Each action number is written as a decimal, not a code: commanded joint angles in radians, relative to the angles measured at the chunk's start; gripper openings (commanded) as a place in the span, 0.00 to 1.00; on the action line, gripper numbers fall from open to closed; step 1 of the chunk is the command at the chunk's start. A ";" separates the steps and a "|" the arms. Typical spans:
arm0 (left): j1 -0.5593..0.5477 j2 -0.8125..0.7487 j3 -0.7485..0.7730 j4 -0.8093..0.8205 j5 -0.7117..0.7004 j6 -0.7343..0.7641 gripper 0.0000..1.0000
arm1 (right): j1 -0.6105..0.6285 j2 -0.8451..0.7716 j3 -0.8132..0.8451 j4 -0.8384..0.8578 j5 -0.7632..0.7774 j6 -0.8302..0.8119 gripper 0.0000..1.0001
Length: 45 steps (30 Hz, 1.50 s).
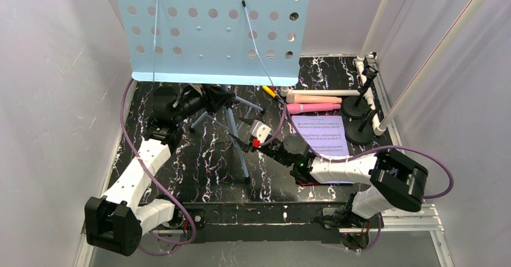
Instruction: Pack up the instrument practice props
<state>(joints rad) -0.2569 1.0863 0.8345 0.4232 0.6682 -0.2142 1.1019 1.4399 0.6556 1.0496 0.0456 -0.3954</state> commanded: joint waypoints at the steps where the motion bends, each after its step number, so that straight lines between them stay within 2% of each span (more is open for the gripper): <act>1: -0.044 -0.040 -0.022 0.000 0.055 -0.062 0.00 | 0.068 0.021 -0.037 0.112 0.304 0.189 0.65; 3: -0.052 -0.047 -0.028 -0.001 0.048 -0.058 0.00 | 0.083 0.065 -0.067 0.220 0.372 0.218 0.64; 6: -0.065 -0.059 -0.036 0.000 0.033 -0.050 0.00 | 0.110 0.131 -0.076 0.292 0.440 0.212 0.63; 9: -0.074 -0.070 -0.042 0.000 0.022 -0.045 0.00 | 0.121 0.187 -0.075 0.369 0.449 0.209 0.55; 11: -0.079 -0.075 -0.044 0.000 0.016 -0.042 0.00 | 0.125 0.210 -0.062 0.388 0.443 0.209 0.46; 15: -0.086 -0.089 -0.049 0.002 0.003 -0.039 0.00 | 0.125 0.229 -0.027 0.407 0.449 0.175 0.13; 17: -0.086 -0.097 -0.053 0.004 -0.002 -0.040 0.00 | 0.125 0.240 -0.015 0.449 0.461 0.141 0.01; 22: -0.086 -0.125 -0.061 0.007 -0.029 -0.038 0.02 | 0.125 0.274 0.015 0.524 0.469 0.091 0.01; 30: -0.086 -0.161 -0.080 0.013 -0.120 -0.049 0.28 | 0.125 0.325 -0.025 0.579 0.488 0.240 0.01; 36: -0.086 -0.163 -0.089 0.022 -0.155 -0.067 0.45 | 0.125 0.342 -0.034 0.561 0.505 0.277 0.01; 41: -0.077 -0.176 -0.096 0.029 -0.203 -0.090 0.55 | 0.125 0.356 -0.042 0.555 0.498 0.282 0.01; 45: -0.049 -0.167 -0.099 0.049 -0.191 -0.116 0.58 | 0.125 0.372 -0.051 0.561 0.482 0.290 0.01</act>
<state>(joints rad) -0.3256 0.9367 0.7433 0.4335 0.4671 -0.2958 1.2324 1.7748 0.6014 1.5379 0.5327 -0.1143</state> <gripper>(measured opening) 0.575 0.133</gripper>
